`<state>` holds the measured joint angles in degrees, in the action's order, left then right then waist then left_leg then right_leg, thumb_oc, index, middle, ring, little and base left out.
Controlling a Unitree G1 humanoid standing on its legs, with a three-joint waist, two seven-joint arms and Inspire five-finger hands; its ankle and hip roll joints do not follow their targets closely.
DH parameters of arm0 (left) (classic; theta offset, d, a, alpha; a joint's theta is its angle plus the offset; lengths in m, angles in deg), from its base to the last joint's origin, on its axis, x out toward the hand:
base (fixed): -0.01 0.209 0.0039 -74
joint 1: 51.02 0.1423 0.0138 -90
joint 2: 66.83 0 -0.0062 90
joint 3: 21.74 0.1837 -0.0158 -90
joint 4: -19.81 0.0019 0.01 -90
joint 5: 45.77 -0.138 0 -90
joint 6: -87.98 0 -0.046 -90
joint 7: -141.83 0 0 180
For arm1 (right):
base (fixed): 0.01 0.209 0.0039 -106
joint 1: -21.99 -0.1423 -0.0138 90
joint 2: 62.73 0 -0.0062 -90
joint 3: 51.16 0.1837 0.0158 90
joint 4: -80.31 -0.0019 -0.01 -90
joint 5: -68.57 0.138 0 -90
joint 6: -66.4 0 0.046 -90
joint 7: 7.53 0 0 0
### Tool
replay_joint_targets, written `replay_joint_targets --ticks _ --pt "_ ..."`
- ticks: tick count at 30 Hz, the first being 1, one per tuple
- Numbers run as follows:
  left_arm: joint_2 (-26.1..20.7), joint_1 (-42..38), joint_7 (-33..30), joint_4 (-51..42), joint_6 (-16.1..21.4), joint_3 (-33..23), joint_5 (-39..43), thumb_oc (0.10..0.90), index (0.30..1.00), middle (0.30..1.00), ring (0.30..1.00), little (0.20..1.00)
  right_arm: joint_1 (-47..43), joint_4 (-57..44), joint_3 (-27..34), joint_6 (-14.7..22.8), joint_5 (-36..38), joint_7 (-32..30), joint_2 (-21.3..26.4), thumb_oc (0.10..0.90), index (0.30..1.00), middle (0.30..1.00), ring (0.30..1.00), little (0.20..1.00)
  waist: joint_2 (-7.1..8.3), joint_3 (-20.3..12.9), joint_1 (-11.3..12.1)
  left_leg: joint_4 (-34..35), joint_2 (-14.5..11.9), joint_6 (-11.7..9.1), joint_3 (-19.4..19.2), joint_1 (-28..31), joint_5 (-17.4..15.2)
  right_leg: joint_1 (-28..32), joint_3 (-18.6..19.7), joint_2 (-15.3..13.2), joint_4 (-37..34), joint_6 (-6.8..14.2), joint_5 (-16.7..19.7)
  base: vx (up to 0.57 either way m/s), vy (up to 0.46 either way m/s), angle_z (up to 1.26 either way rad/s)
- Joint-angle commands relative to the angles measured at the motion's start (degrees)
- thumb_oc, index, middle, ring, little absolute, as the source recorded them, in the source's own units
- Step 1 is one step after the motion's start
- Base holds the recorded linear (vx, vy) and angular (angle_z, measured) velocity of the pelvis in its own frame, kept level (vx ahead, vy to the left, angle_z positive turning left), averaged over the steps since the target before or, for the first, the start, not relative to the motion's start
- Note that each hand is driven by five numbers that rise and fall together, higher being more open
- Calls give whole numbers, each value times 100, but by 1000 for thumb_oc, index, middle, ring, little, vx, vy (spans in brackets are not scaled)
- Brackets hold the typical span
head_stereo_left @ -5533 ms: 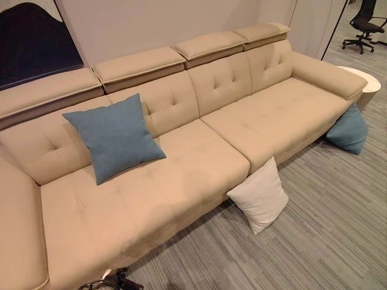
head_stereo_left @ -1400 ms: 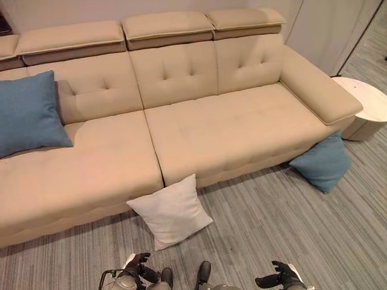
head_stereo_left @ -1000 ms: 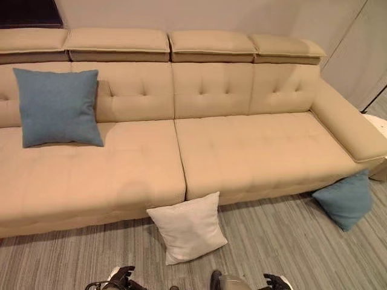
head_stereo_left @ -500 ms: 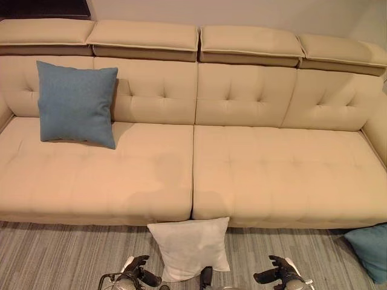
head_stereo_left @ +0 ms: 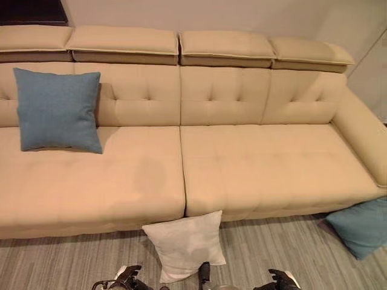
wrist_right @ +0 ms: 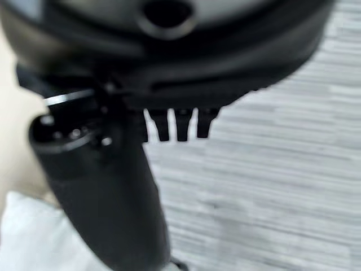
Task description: Pick up all the scattered cushions and arrange them neatly on the sofa.
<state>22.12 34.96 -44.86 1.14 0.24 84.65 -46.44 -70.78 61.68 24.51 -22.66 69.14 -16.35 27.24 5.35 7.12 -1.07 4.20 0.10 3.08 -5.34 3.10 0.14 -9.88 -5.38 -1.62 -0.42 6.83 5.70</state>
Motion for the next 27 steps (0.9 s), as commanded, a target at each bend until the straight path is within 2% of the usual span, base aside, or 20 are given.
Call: replay_joint_targets --ticks 1,5,8,13,16,17,18,19,20,21,22,23,24,27 --pt "-126 -128 -75 73 161 -181 -28 800 900 900 900 900 -175 -65 -61 87 -38 -107 151 800 900 900 900 900 -69 -24 84 -195 143 -344 518 -328 -275 508 145 -316 476 153 -476 -18 -5 -13" --pt "-79 -68 -55 107 165 -182 -59 800 900 900 900 900 -134 -58 -69 95 -62 -110 167 800 900 900 900 900 -15 -200 145 -73 165 -399 441 -267 -251 789 15 -358 32 157 -478 23 -64 -3" --pt "-36 -81 -51 99 169 -171 -18 800 900 900 900 900 -169 -114 -83 103 -32 -117 195 800 900 900 900 900 -21 -197 142 -11 128 -437 428 -260 -207 787 22 -318 -67 145 -486 0 -92 7" --pt "29 -217 -108 -35 190 -146 161 800 900 900 900 900 -254 -257 -28 165 156 -181 244 800 900 900 900 900 -100 -25 69 16 59 -485 491 -361 -156 633 -82 -291 -2 77 -560 -48 -86 5" --pt "4 -433 -243 -193 240 -168 442 800 900 900 900 900 -468 -505 5 243 347 -302 331 800 900 900 900 900 -141 263 55 -126 31 -501 538 -778 -94 169 -160 -309 272 31 -588 -171 -64 19" --pt "4 -433 -243 -193 240 -168 442 800 900 900 900 900 -468 -505 5 243 347 -302 331 800 900 900 900 900 -141 261 54 -128 31 -501 538 -782 -94 166 -160 -310 273 31 -588 -364 -64 4" --pt "-53 -704 -411 -369 348 -165 768 800 900 900 900 900 -738 -758 30 331 531 -451 438 800 900 900 900 900 -179 624 57 -585 24 -520 556 -1472 -59 -511 -206 -371 714 -36 -585 -395 -56 17" --pt "-82 -826 -485 -478 400 -166 951 800 900 900 900 900 -888 -844 33 353 617 -527 497 800 900 900 900 900 -204 718 60 -864 41 -527 576 -1884 -57 -899 -232 -407 970 -82 -594 -396 -56 25" --pt "-82 -831 -485 -476 400 -166 953 800 900 900 900 900 -893 -842 33 353 617 -527 498 800 900 900 900 900 -204 692 54 -892 44 -527 579 -1934 -65 -944 -234 -412 991 -82 -600 -291 -56 33" --pt "-136 -1043 -689 -657 506 -188 1276 800 900 900 900 900 -1103 -1159 49 393 751 -709 614 800 900 900 900 900 -252 780 54 -1397 105 -547 585 -2681 -75 -1649 -290 -454 1435 -167 -662 -265 -54 19" --pt "-156 -1162 -821 -767 589 -204 1465 800 900 900 900 900 -1254 -1294 33 425 827 -823 663 800 900 900 900 900 -275 806 54 -1644 83 -538 583 -3075 -81 -2027 -310 -471 1686 -207 -714 -263 -55 11" --pt "-156 -1162 -821 -767 589 -204 1465 800 900 900 900 900 -1255 -1294 33 424 827 -823 663 800 900 900 900 900 -275 791 53 -1655 84 -538 583 -3097 -85 -2048 -310 -473 1695 -207 -718 -119 -43 10" --pt "-176 -1267 -975 -1005 681 -249 1737 800 900 900 900 900 -1468 -1568 28 452 921 -993 773 800 900 900 900 900 -324 806 70 -2103 35 -557 592 -3664 -291 -2580 -245 -510 2126 -239 -977 -99 -43 10" --pt "-210 -1650 -1235 -1358 807 -229 2083 800 900 900 900 900 -1996 -1878 1 531 1066 -1334 916 800 900 900 900 900 -367 886 50 -2796 4 -566 597 -4741 -377 -3608 -168 -589 2812 -323 -1135 -133 -34 4"
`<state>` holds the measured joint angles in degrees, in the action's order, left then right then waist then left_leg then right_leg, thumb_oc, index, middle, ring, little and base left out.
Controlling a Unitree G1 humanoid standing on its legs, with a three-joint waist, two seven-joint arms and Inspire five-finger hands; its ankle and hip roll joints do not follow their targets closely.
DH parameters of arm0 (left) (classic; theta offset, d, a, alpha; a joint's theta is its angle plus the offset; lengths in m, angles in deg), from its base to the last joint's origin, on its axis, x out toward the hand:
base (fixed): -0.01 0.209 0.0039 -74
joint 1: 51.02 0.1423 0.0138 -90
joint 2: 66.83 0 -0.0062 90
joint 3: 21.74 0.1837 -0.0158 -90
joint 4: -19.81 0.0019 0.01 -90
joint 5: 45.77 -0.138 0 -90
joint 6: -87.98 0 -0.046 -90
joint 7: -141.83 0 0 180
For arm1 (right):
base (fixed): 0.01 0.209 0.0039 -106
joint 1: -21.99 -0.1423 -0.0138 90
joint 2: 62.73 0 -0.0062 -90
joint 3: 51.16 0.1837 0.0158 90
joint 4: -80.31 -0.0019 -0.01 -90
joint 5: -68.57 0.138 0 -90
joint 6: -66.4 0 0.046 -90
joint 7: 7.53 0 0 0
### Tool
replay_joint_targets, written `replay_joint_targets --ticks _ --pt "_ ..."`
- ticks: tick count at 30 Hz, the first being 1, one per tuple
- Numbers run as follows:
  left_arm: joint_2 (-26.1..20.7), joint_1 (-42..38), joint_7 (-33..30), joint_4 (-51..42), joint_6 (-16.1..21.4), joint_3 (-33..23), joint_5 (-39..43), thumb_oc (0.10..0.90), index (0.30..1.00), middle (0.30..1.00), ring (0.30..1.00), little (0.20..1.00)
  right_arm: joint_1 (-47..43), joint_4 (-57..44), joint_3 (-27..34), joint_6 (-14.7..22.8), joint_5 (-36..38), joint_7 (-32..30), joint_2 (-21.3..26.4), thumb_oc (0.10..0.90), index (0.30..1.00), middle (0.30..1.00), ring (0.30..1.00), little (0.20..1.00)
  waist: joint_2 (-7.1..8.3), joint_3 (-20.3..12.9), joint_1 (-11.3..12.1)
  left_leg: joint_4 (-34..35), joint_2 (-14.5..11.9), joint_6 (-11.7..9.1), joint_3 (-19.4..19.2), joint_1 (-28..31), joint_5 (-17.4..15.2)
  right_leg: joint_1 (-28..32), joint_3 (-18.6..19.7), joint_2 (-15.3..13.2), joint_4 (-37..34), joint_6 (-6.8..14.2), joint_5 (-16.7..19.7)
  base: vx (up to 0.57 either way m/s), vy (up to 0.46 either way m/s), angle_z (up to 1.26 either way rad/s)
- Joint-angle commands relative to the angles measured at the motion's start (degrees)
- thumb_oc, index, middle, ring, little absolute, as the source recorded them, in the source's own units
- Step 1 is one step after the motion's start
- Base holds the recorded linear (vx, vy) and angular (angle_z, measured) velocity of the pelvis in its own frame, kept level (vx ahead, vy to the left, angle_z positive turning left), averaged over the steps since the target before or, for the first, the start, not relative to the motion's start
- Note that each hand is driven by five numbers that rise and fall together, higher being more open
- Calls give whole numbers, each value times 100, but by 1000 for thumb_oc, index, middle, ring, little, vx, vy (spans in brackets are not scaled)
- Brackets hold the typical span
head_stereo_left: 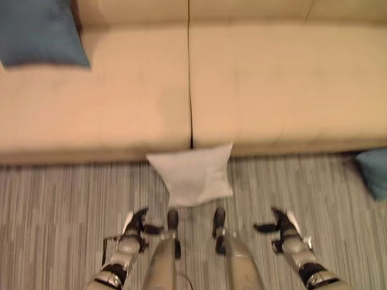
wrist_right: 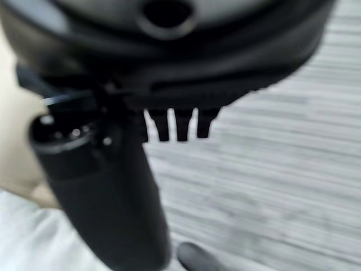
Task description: Pick up all the scattered cushions and arrange them neatly on the sofa.
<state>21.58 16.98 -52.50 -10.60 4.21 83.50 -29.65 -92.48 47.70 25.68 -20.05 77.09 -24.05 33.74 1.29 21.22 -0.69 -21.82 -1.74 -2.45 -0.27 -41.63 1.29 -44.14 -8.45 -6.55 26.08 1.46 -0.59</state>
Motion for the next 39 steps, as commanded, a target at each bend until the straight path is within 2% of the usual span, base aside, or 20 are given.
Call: replay_joint_targets --ticks 1,2,3,4,7,11,13,18,25,33,34,35,36,39 --pt "-157 149 -471 -184 411 -114 405 800 900 900 900 900 173 -480 -116 270 271 -564 265 800 900 900 900 900 39 -528 12 -197 188 -13 90 -274 -493 -188 139 -95 165 214 -507 -86 -36 -2" --pt "-201 -34 -570 -270 435 -115 490 800 900 900 900 900 -69 -530 -142 307 314 -659 352 800 900 900 900 900 19 -507 1 -447 173 -10 103 -659 -528 -566 161 -115 453 185 -575 -89 -38 3" --pt "-286 -415 -725 -555 502 -128 676 800 900 900 900 900 -632 -810 -154 370 392 -866 552 800 900 900 900 900 -13 -504 -31 -1069 166 7 162 -1603 -640 -1451 282 -156 1129 107 -751 -85 -38 7" --pt "-286 -421 -726 -554 501 -131 677 800 900 900 900 900 -640 -808 -156 368 393 -867 553 800 900 900 900 900 -13 -526 -34 -1098 167 8 160 -1649 -652 -1496 287 -158 1157 107 -762 -52 -30 9" --pt "-378 -770 -906 -801 571 -146 807 800 900 900 900 900 -1112 -1057 -175 461 481 -1031 727 800 900 900 900 900 -18 -506 -58 -1765 171 42 188 -2510 -834 -2333 385 -158 1845 57 -965 19 -22 3" --pt "-490 -1103 -1019 -974 570 -77 887 800 900 900 900 900 -1605 -1295 -278 517 528 -1163 919 800 900 900 900 900 -18 -471 -95 -2355 222 91 196 -3190 -1007 -2998 471 -155 2403 -11 -1166 58 -24 -1" --pt "-602 -1393 -1106 -1172 550 13 840 800 900 900 900 900 -1996 -1358 -414 517 577 -1210 1025 800 900 900 900 900 -27 -405 -111 -2791 278 116 232 -3742 -1116 -3518 553 -218 2798 -66 -1304 62 -42 0" --pt "-716 -1908 -1164 -1352 571 202 958 800 900 900 900 900 -2659 -1423 -758 465 621 -1239 1010 800 900 900 900 900 -2 -270 -93 -3120 366 134 244 -4315 -1174 -4038 597 -285 3139 -95 -1417 45 -41 5" --pt "-848 -2825 -1254 -1402 533 618 853 800 900 900 900 900 -3623 -1426 -1371 448 679 -1253 455 800 900 900 900 900 -29 -191 -39 -3244 439 95 290 -4822 -1126 -4513 613 -342 3326 -84 -1437 32 -28 8" --pt "-488 -3764 -1464 -1680 667 986 887 800 900 900 900 900 -4515 -1277 -1895 452 610 -1253 -302 800 900 900 900 900 -52 55 38 -3180 535 76 311 -4832 -1093 -4579 690 -409 3369 -31 -1397 12 -8 6" --pt "-488 -3772 -1464 -1676 669 988 889 656 684 684 684 684 -4522 -1272 -1895 455 611 -1253 -302 800 900 900 900 900 -52 60 37 -3179 537 77 311 -4832 -1092 -4579 689 -411 3370 -30 -1397 0 0 0" --pt "-420 -3854 -1474 -1718 701 1027 935 400 300 300 300 300 -4567 -1298 -1894 505 659 -1241 -355 466 399 399 399 399 -44 61 28 -3162 542 74 293 -4832 -1080 -4579 703 -423 3357 -15 -1376 0 0 0" --pt "-346 -3980 -1480 -1787 756 1076 965 400 300 300 300 300 -4572 -1397 -1874 599 717 -1233 -439 400 300 300 300 300 -40 57 14 -3145 555 72 302 -4832 -1060 -4579 699 -428 3341 1 -1361 7 21 6" --pt "-317 -4034 -1512 -2054 867 1076 1004 400 300 300 300 300 -4486 -1678 -1813 726 695 -1231 -436 400 300 300 300 300 -9 -41 -30 -3083 579 74 301 -4832 -1040 -4579 694 -391 3278 16 -1310 2 14 4"
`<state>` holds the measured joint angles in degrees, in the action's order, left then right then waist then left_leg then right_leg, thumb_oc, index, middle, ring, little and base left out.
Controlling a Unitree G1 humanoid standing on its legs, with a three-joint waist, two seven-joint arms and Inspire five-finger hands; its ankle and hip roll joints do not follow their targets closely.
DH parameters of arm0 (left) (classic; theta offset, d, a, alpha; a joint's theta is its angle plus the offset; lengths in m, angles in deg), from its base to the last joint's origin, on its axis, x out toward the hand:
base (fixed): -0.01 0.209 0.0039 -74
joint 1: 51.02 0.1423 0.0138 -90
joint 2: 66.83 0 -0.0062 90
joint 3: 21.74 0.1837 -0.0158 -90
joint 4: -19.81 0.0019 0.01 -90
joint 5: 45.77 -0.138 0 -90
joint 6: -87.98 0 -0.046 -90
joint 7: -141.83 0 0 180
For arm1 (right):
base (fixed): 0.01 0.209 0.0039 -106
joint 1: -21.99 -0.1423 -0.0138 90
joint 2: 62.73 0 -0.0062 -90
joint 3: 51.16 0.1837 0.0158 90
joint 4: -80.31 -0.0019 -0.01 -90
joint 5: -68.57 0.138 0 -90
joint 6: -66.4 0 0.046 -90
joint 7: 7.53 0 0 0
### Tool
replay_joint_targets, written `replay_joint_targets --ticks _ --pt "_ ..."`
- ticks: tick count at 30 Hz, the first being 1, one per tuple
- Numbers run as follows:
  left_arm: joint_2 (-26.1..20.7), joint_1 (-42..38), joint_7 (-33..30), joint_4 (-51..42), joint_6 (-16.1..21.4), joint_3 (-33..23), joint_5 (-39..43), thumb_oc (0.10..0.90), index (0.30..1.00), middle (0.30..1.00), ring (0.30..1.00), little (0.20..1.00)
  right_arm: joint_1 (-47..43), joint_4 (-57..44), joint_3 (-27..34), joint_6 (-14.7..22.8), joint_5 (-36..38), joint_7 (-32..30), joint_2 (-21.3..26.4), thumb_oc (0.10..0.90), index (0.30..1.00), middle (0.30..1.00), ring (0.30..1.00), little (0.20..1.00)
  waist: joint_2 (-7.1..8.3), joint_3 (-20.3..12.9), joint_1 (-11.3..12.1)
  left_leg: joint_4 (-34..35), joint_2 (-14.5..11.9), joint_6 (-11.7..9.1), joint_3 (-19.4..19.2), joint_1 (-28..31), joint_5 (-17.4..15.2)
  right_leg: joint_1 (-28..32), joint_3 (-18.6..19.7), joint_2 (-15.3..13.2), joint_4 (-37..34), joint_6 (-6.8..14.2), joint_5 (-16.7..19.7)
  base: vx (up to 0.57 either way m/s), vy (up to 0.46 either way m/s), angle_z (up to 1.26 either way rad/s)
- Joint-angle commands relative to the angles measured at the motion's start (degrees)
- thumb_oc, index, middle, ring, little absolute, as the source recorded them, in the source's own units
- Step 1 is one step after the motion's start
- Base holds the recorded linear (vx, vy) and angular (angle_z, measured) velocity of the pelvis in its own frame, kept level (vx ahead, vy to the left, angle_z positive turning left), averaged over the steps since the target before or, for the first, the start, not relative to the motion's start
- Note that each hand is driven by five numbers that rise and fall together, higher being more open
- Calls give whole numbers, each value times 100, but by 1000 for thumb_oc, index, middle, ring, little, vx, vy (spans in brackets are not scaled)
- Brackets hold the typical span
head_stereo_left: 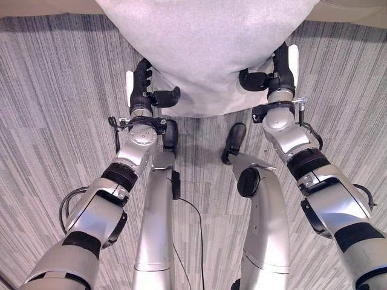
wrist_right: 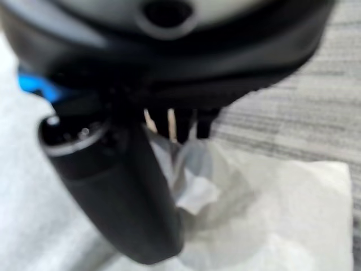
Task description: Pick up all the scattered cushions and arrange them neatly on the sofa.
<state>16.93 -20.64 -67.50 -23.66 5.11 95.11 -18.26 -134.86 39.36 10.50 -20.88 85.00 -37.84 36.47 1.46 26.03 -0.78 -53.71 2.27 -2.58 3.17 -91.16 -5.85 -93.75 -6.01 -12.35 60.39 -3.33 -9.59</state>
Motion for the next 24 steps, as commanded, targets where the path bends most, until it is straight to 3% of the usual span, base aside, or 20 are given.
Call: replay_joint_targets --ticks 1,8,15,20,22,23,24 --pt "188 -250 -23 -833 816 -102 -97 400 300 300 300 300 -185 -916 -259 846 -92 144 -704 400 300 300 300 300 -18 -557 -31 135 182 88 -49 121 -319 381 444 206 -192 499 -391 0 0 0" --pt "302 147 -49 -1386 916 -415 -70 400 300 300 300 300 418 -1505 257 1014 -229 64 -576 400 300 300 300 300 -47 -945 -100 624 131 68 -66 174 -166 462 317 353 -666 628 -177 -27 16 -4" --pt "471 924 231 -2127 943 -674 -247 400 300 300 300 300 1296 -2066 682 1087 -394 264 -565 400 300 300 300 300 -109 -985 -122 1726 52 -7 0 1224 147 1437 127 431 -1494 732 35 -99 0 1" --pt "919 2753 778 -2950 1005 -587 -477 400 300 300 300 300 3319 -3175 799 1193 -734 812 -859 400 300 300 300 300 -135 -1230 -71 3527 -83 -237 217 3760 540 3826 -241 396 -3103 770 207 -79 -88 0" --pt "965 3105 865 -3076 1032 -546 -449 400 300 300 300 300 3729 -3346 811 1221 -715 901 -925 400 300 300 300 300 -146 -1279 -58 3893 -102 -290 248 4388 644 4455 -343 435 -3494 775 257 -45 -63 -8" --pt "959 3261 905 -3143 1035 -516 -447 400 300 300 300 300 3906 -3437 821 1208 -755 925 -925 400 300 300 300 300 -163 -1287 -50 4089 -102 -301 242 4648 869 4736 -454 440 -3741 743 464 -81 -26 5" --pt "959 3268 905 -3147 1034 -514 -448 400 300 300 300 300 3915 -3444 821 1205 -757 924 -925 400 300 300 300 300 -167 -1262 -50 4112 -106 -302 248 4693 876 4783 -462 445 -3765 742 471 -38 -11 10"
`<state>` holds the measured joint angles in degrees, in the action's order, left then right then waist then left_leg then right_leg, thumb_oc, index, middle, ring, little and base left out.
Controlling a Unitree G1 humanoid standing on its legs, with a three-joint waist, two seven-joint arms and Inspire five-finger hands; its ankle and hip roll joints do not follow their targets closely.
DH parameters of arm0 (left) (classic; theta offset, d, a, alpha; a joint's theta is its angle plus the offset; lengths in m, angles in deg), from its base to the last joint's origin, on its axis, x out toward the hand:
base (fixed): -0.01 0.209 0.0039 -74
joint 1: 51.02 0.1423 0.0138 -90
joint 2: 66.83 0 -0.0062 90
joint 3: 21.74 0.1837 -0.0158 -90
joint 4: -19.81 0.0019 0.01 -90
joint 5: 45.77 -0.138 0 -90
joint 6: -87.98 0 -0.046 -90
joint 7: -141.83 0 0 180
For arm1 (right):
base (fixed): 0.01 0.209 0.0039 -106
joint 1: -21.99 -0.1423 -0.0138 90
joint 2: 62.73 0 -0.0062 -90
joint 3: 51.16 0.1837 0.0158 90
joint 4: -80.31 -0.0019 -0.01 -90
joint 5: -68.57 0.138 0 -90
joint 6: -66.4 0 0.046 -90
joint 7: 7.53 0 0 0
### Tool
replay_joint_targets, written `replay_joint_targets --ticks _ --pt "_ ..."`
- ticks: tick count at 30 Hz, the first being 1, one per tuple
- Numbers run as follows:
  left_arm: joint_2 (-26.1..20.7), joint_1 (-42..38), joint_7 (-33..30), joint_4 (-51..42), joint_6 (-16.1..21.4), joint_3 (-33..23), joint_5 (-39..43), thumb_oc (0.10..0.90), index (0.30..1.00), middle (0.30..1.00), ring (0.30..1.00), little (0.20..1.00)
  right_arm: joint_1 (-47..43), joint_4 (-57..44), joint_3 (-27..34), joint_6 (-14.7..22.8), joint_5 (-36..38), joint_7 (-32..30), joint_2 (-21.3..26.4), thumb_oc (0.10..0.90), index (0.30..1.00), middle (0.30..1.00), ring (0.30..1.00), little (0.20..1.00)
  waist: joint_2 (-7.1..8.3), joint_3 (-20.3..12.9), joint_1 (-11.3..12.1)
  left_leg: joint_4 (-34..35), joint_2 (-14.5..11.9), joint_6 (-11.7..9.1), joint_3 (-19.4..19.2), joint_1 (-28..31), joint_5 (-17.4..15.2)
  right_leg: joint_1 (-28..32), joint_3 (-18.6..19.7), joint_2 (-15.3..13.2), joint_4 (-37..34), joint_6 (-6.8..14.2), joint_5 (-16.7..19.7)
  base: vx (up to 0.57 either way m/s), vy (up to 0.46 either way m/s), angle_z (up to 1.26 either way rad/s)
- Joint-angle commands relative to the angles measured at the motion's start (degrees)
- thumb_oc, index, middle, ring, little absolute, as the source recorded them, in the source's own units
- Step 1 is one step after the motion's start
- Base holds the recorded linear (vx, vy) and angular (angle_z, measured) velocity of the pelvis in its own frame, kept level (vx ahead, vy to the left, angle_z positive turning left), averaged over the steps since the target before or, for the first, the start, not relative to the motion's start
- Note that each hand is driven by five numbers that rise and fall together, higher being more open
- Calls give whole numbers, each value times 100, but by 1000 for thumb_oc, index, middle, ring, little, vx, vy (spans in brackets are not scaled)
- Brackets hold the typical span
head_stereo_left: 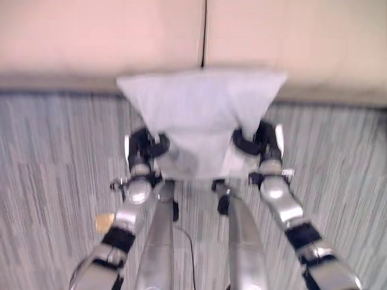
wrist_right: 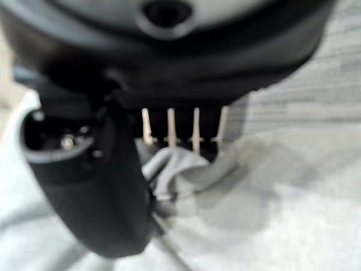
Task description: Pick up all the scattered cushions and arrange them neatly on the sofa.
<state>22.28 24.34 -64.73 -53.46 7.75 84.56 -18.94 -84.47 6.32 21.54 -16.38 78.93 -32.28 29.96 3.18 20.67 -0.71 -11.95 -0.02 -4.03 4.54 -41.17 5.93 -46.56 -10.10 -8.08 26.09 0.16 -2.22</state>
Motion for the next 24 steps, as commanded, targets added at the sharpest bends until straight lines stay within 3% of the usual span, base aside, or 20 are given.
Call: replay_joint_targets --ticks 1,6,7,10,11,15,16,19,24 --pt "428 -1073 669 -226 777 539 -366 400 300 300 300 300 -912 -250 -273 770 -169 406 -280 400 300 300 300 300 -337 -784 -60 82 99 -174 125 -8 -269 361 -107 40 -483 399 -261 67 -40 9" --pt "324 -426 838 -346 765 516 -330 400 300 300 300 300 -88 -509 -53 738 -224 538 -166 400 300 300 300 300 -308 -890 -127 553 -66 -253 60 1392 -199 1934 -296 194 -1117 371 -275 125 -68 3" --pt "220 -173 926 -373 722 476 -438 400 300 300 300 300 222 -559 99 726 -274 611 -71 400 300 300 300 300 -284 -985 -168 666 -124 -277 19 1845 -203 2498 -317 275 -1351 361 -277 189 -96 10" --pt "161 110 1004 -361 696 388 -467 400 300 300 300 300 529 -612 252 688 -362 696 50 400 300 300 300 300 -244 -1133 -204 670 -179 -288 -47 2202 -262 2956 -289 350 -1527 347 -293 192 -45 10" --pt "144 377 1090 -340 658 322 -456 400 300 300 300 300 796 -620 398 671 -422 767 127 400 300 300 300 300 -182 -1266 -226 642 -214 -296 -123 2516 -356 3389 -260 407 -1705 342 -336 169 -45 -1" --pt "200 744 1216 -267 569 270 -365 400 300 300 300 300 1187 -691 687 583 -570 823 241 400 300 300 300 300 -92 -1462 -255 495 -229 -307 -365 2811 -425 4002 -342 424 -2005 347 -344 194 -24 7" --pt "207 880 1270 -159 515 298 -370 400 300 300 300 300 1334 -671 794 531 -654 831 260 400 300 300 300 300 -92 -1611 -290 705 -291 -262 -614 3034 -419 4195 -443 419 -2104 380 -333 277 25 26" --pt "196 957 1309 -107 409 366 -503 400 300 300 300 300 1433 -718 892 478 -651 821 262 400 300 300 300 300 -40 -1729 -295 963 -255 -242 -832 3160 -317 4482 -504 390 -2313 462 -267 223 68 39" --pt "86 1225 1319 -328 324 224 -588 400 300 300 300 300 1385 -807 825 399 -682 907 196 400 300 300 300 300 57 -1869 -199 1139 -146 48 -977 3550 -618 4671 -196 246 -2202 648 -216 187 151 -5"
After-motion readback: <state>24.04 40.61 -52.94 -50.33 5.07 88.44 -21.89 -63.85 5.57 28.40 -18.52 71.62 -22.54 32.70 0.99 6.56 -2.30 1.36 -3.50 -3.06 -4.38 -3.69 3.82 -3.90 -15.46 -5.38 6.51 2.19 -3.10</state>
